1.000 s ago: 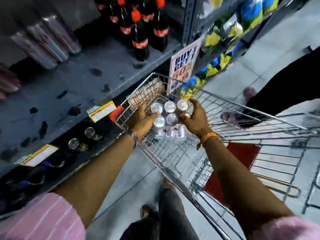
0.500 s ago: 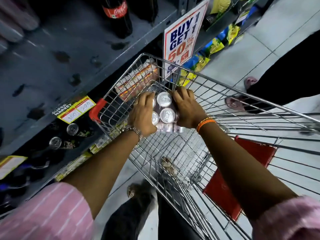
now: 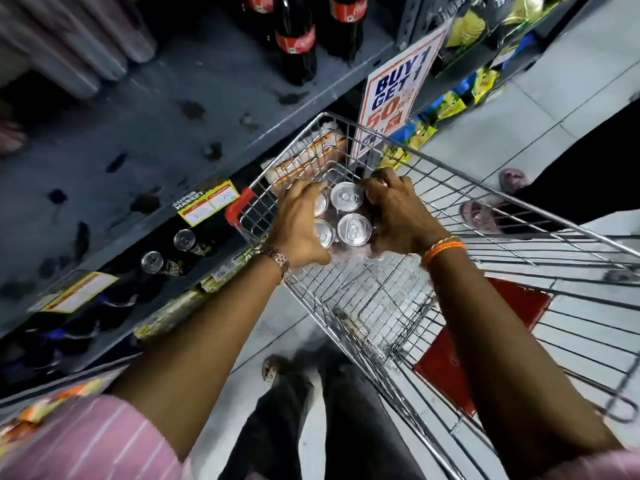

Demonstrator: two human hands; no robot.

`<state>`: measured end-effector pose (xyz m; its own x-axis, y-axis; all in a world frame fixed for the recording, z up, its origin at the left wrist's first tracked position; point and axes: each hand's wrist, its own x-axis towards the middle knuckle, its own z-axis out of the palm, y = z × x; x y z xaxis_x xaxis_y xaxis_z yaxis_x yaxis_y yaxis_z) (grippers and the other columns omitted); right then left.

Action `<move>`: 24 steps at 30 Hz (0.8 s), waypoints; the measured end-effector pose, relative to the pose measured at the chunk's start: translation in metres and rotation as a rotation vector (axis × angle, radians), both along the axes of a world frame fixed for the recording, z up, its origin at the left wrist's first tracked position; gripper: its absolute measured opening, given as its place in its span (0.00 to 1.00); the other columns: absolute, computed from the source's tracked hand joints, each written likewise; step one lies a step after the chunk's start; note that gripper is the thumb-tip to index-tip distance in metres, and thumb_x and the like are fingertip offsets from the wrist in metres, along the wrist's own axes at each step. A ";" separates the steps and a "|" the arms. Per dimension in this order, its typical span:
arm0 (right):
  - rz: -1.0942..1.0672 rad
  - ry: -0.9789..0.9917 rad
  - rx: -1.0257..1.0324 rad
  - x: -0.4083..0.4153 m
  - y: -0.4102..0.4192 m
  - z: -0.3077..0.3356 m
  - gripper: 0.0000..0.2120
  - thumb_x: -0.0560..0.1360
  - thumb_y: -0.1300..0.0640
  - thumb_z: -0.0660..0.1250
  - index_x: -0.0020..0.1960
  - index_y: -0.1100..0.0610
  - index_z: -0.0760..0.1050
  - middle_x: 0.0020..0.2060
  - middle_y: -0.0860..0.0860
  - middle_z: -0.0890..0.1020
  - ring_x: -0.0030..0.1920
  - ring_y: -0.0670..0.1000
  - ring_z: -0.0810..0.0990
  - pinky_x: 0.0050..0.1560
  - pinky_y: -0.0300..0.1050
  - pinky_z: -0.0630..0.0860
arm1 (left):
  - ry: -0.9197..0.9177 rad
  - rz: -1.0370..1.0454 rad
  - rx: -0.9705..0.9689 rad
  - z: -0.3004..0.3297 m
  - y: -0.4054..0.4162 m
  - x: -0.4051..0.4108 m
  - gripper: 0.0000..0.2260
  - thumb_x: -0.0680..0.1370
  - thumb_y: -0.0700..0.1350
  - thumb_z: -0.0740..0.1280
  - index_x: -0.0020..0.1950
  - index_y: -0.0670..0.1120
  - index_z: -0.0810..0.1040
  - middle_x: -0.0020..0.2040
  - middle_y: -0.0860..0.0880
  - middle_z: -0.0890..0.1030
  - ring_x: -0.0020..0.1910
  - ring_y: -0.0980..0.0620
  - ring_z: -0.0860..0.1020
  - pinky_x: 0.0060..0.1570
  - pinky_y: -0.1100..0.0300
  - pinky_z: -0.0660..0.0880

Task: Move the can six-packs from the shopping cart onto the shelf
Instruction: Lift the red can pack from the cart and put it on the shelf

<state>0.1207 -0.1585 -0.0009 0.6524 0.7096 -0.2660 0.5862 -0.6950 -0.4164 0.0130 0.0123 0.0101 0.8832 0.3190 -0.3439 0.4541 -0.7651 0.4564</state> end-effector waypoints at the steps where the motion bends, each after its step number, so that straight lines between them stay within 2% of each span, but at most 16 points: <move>1: 0.028 0.009 0.003 -0.001 0.004 0.016 0.52 0.47 0.52 0.82 0.70 0.54 0.69 0.64 0.58 0.70 0.61 0.63 0.71 0.58 0.54 0.75 | -0.016 0.011 -0.005 0.015 0.004 -0.007 0.60 0.46 0.52 0.82 0.76 0.51 0.62 0.72 0.48 0.66 0.69 0.45 0.69 0.68 0.56 0.72; 3: 0.082 0.020 0.006 -0.005 0.015 0.043 0.49 0.45 0.51 0.81 0.66 0.54 0.73 0.62 0.57 0.71 0.60 0.63 0.72 0.58 0.51 0.74 | -0.051 0.053 -0.035 0.045 0.013 -0.021 0.59 0.45 0.49 0.81 0.75 0.51 0.64 0.72 0.48 0.67 0.69 0.47 0.69 0.67 0.62 0.70; 5: 0.119 0.031 0.022 -0.010 0.032 0.072 0.48 0.43 0.47 0.78 0.64 0.52 0.74 0.60 0.55 0.71 0.58 0.62 0.74 0.60 0.52 0.77 | -0.085 0.097 -0.071 0.079 0.025 -0.037 0.53 0.48 0.45 0.82 0.72 0.48 0.67 0.69 0.47 0.68 0.66 0.48 0.70 0.60 0.69 0.66; 7: 0.188 0.034 0.057 -0.012 0.052 0.101 0.50 0.41 0.44 0.75 0.65 0.49 0.75 0.60 0.54 0.72 0.58 0.60 0.75 0.63 0.51 0.77 | -0.113 0.146 -0.101 0.107 0.040 -0.054 0.50 0.50 0.42 0.82 0.71 0.48 0.69 0.65 0.47 0.70 0.63 0.49 0.72 0.58 0.68 0.68; 8: 0.242 0.029 0.069 -0.016 0.065 0.119 0.50 0.43 0.45 0.76 0.66 0.48 0.75 0.61 0.54 0.73 0.60 0.59 0.76 0.65 0.47 0.74 | -0.132 0.178 -0.111 0.122 0.049 -0.065 0.50 0.50 0.42 0.82 0.71 0.48 0.69 0.65 0.47 0.70 0.63 0.49 0.72 0.60 0.65 0.70; 10: 0.332 0.012 0.056 -0.026 0.092 0.152 0.49 0.48 0.49 0.79 0.69 0.48 0.74 0.60 0.55 0.73 0.60 0.58 0.75 0.64 0.41 0.69 | -0.166 0.246 -0.107 0.146 0.067 -0.087 0.51 0.49 0.42 0.82 0.71 0.47 0.69 0.65 0.48 0.70 0.63 0.49 0.73 0.62 0.62 0.71; 12: 0.384 -0.023 0.048 -0.036 0.122 0.176 0.49 0.47 0.48 0.76 0.69 0.47 0.73 0.58 0.54 0.72 0.58 0.60 0.75 0.64 0.44 0.72 | -0.184 0.313 -0.076 0.165 0.086 -0.107 0.52 0.49 0.43 0.82 0.72 0.48 0.68 0.66 0.49 0.70 0.63 0.50 0.73 0.61 0.64 0.70; 13: 0.417 -0.042 0.053 -0.042 0.140 0.186 0.51 0.45 0.47 0.76 0.69 0.45 0.72 0.58 0.52 0.72 0.57 0.60 0.75 0.65 0.48 0.74 | -0.201 0.351 -0.053 0.174 0.097 -0.118 0.52 0.49 0.44 0.83 0.72 0.48 0.68 0.66 0.50 0.70 0.64 0.51 0.73 0.61 0.65 0.69; 16: 0.515 -0.048 0.072 -0.066 0.195 0.208 0.55 0.45 0.51 0.82 0.71 0.46 0.70 0.61 0.51 0.70 0.59 0.58 0.71 0.63 0.57 0.75 | -0.257 0.447 0.002 0.197 0.130 -0.151 0.53 0.49 0.45 0.83 0.73 0.49 0.67 0.68 0.50 0.69 0.66 0.49 0.72 0.66 0.58 0.71; 18: 0.551 -0.074 0.095 -0.083 0.228 0.219 0.54 0.48 0.53 0.83 0.73 0.48 0.69 0.62 0.51 0.69 0.61 0.59 0.70 0.64 0.58 0.75 | -0.268 0.516 0.037 0.205 0.154 -0.171 0.53 0.49 0.45 0.83 0.73 0.49 0.67 0.68 0.49 0.69 0.67 0.47 0.72 0.67 0.54 0.71; 21: 0.605 -0.109 0.132 -0.114 0.279 0.225 0.52 0.53 0.57 0.81 0.74 0.50 0.67 0.64 0.53 0.68 0.65 0.61 0.68 0.66 0.57 0.74 | -0.287 0.608 0.108 0.213 0.190 -0.200 0.52 0.48 0.45 0.83 0.71 0.48 0.69 0.66 0.48 0.71 0.65 0.47 0.73 0.66 0.56 0.72; 24: 0.662 -0.138 0.158 -0.138 0.329 0.215 0.52 0.52 0.56 0.79 0.75 0.50 0.66 0.64 0.55 0.68 0.65 0.62 0.70 0.67 0.54 0.74 | -0.308 0.671 0.153 0.215 0.219 -0.225 0.49 0.50 0.42 0.84 0.70 0.45 0.70 0.64 0.47 0.73 0.64 0.46 0.74 0.64 0.59 0.72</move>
